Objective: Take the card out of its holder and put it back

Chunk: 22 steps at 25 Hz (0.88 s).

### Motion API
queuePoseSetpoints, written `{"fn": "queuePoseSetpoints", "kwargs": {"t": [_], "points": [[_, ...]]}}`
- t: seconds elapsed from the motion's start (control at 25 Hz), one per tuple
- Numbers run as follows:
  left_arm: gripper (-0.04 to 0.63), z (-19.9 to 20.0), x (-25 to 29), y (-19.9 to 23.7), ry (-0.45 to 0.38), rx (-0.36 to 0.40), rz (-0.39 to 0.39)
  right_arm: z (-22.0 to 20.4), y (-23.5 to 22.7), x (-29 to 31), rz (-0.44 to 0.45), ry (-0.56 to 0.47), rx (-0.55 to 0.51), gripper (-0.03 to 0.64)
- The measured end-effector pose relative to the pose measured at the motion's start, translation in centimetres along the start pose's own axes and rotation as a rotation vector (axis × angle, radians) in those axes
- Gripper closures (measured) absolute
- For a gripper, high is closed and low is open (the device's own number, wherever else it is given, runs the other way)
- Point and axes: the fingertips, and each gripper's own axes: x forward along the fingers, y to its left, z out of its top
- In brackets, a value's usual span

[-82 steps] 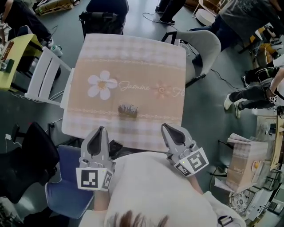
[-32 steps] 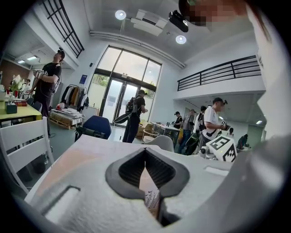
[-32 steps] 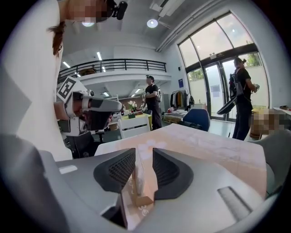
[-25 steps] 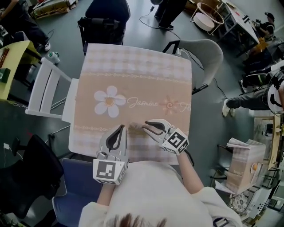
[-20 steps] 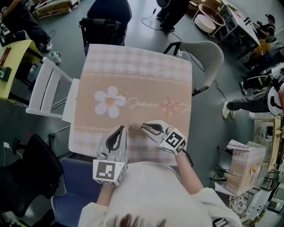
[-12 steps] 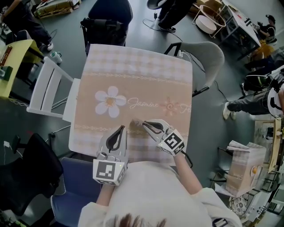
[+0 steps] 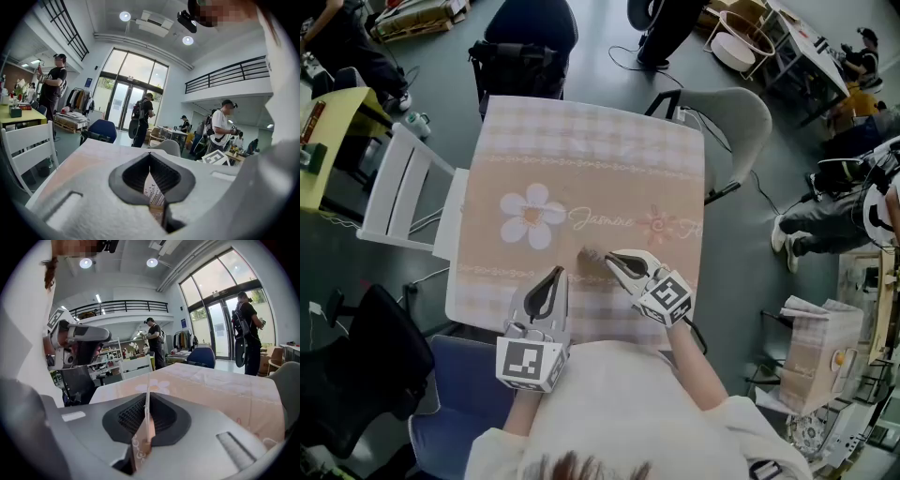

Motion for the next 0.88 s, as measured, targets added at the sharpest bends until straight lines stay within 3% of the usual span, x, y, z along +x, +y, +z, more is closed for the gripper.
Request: {"fn": "queuePoseSetpoints", "kwargs": {"t": [0.88], "points": [[0.589, 0.4, -0.4, -0.2, -0.018, -0.016, 0.007, 4.0, -0.6, -2.4, -0.07, -0.073, 0.045, 0.603]]}}
